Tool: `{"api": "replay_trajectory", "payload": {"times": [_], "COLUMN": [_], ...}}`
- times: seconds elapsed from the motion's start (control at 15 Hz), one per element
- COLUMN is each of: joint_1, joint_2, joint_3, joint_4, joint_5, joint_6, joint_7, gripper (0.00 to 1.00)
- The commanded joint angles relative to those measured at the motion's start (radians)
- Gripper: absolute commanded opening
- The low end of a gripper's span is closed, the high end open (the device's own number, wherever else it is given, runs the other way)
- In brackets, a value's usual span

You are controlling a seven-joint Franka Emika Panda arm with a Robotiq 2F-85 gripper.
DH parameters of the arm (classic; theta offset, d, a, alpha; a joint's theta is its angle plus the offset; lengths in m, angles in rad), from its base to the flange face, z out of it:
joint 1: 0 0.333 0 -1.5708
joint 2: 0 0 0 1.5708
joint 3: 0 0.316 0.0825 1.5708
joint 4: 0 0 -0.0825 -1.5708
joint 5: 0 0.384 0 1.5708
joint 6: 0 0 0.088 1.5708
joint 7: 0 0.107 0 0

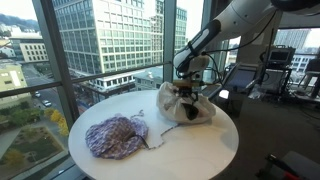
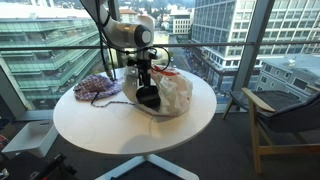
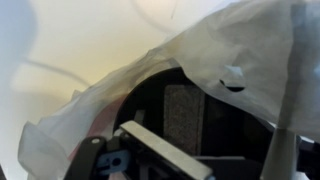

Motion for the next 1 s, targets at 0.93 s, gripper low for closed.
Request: {"api": "replay_trajectory", "payload": {"times": [0.93], "joint_1": [0.232], "joint_2": [-0.307], "joint_3": [0.185], "joint_4": [-0.141], "joint_5": [-0.343], "joint_6": [-0.258], "joint_7": [0.147], "gripper": [1.0]}}
